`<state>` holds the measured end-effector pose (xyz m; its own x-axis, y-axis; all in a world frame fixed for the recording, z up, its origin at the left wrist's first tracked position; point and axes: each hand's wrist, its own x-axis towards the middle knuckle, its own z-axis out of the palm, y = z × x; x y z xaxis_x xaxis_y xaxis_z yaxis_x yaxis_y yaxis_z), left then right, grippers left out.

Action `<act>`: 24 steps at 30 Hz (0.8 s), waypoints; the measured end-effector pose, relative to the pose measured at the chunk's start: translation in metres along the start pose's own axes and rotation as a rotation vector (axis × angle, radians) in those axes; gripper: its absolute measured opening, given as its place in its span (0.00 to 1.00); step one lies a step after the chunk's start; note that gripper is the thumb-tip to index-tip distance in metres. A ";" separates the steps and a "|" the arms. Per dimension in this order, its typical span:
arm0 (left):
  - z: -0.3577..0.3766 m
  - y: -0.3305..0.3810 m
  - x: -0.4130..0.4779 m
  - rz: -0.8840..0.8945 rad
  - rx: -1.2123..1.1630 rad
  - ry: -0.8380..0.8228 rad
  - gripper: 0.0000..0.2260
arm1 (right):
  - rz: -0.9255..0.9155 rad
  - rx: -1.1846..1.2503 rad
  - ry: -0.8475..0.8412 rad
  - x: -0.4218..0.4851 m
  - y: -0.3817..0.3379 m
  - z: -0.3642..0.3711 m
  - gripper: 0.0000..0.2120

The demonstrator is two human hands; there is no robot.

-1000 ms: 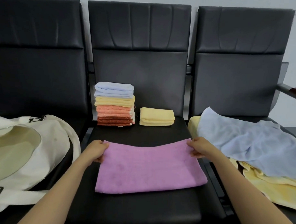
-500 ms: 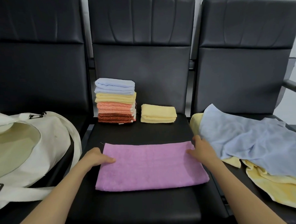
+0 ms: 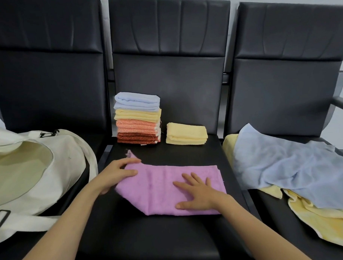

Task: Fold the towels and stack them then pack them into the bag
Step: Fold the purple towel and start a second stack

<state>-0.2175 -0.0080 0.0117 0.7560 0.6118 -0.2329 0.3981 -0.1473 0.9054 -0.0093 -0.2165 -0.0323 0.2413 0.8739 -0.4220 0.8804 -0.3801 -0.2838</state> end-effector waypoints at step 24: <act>0.163 0.077 0.020 -0.047 -0.033 -0.400 0.28 | 0.463 1.091 0.128 -0.024 0.052 -0.043 0.17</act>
<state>-0.0872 -0.1335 0.0194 0.8824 0.2655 -0.3885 0.4254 -0.0974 0.8997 0.0482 -0.2442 0.0003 0.5382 0.5859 -0.6059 -0.0982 -0.6704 -0.7355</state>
